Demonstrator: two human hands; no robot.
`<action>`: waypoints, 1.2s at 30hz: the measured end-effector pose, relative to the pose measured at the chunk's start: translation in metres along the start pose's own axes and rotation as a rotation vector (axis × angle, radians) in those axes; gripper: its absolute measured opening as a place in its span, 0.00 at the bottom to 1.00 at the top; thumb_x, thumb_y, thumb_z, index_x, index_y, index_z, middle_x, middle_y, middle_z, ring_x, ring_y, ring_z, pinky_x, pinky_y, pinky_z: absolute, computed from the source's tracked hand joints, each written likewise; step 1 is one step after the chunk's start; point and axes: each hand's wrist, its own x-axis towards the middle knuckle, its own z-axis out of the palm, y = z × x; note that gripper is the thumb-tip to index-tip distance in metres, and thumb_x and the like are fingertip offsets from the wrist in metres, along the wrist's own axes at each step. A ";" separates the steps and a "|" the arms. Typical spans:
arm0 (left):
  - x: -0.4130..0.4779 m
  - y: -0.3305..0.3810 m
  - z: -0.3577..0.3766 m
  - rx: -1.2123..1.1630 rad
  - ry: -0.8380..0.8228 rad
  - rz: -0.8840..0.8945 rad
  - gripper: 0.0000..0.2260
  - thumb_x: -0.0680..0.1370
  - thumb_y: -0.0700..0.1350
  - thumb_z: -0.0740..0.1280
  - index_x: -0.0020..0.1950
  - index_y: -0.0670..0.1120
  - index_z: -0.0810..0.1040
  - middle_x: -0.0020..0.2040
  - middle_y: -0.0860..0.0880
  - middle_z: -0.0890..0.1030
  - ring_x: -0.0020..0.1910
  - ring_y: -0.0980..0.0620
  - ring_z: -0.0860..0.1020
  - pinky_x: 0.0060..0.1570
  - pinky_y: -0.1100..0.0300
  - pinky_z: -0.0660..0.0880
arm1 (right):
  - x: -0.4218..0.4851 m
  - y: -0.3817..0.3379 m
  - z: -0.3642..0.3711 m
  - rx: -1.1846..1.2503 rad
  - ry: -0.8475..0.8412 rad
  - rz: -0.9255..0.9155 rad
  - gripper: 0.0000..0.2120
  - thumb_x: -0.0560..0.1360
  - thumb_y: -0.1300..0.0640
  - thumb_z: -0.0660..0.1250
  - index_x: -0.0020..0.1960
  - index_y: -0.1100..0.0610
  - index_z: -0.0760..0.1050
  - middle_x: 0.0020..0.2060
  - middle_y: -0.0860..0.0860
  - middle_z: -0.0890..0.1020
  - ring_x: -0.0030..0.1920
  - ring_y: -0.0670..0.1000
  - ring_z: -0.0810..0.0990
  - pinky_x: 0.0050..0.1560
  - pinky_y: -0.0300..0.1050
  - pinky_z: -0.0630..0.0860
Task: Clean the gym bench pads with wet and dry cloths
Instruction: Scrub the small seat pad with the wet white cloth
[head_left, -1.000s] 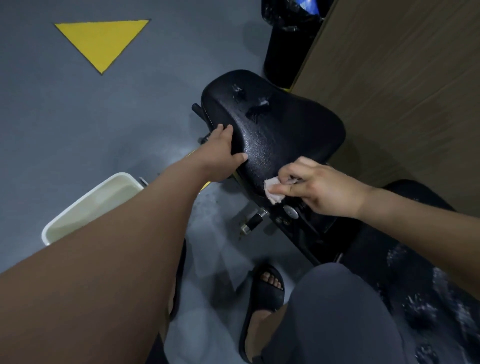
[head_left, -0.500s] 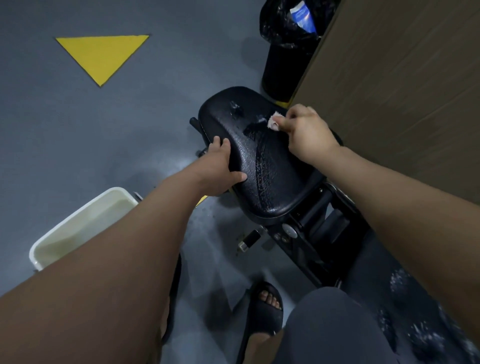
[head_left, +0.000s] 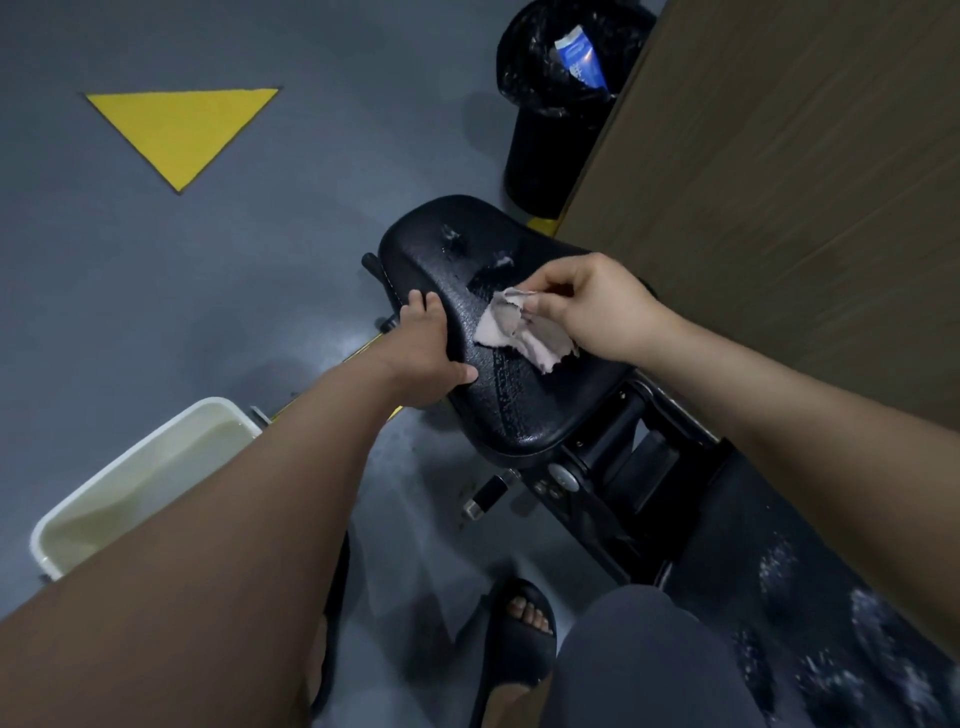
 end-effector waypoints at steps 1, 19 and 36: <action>0.000 0.000 0.000 -0.004 0.000 -0.002 0.47 0.81 0.51 0.70 0.82 0.39 0.36 0.82 0.40 0.35 0.82 0.43 0.45 0.79 0.51 0.51 | 0.002 -0.001 -0.001 -0.004 -0.013 0.010 0.05 0.81 0.54 0.69 0.50 0.51 0.84 0.42 0.51 0.86 0.38 0.47 0.81 0.40 0.42 0.76; -0.001 0.002 -0.001 -0.013 -0.011 -0.011 0.47 0.81 0.51 0.70 0.81 0.38 0.36 0.82 0.39 0.35 0.82 0.42 0.43 0.80 0.51 0.50 | -0.017 0.024 0.010 -0.165 0.253 0.071 0.11 0.78 0.62 0.62 0.58 0.56 0.77 0.49 0.53 0.81 0.46 0.53 0.79 0.45 0.41 0.70; 0.000 0.003 0.001 -0.010 0.006 -0.025 0.48 0.80 0.51 0.70 0.81 0.38 0.36 0.82 0.39 0.35 0.82 0.43 0.42 0.80 0.50 0.49 | 0.010 0.041 0.030 -0.479 0.140 -0.210 0.17 0.82 0.50 0.64 0.68 0.55 0.79 0.66 0.58 0.79 0.64 0.66 0.76 0.68 0.58 0.73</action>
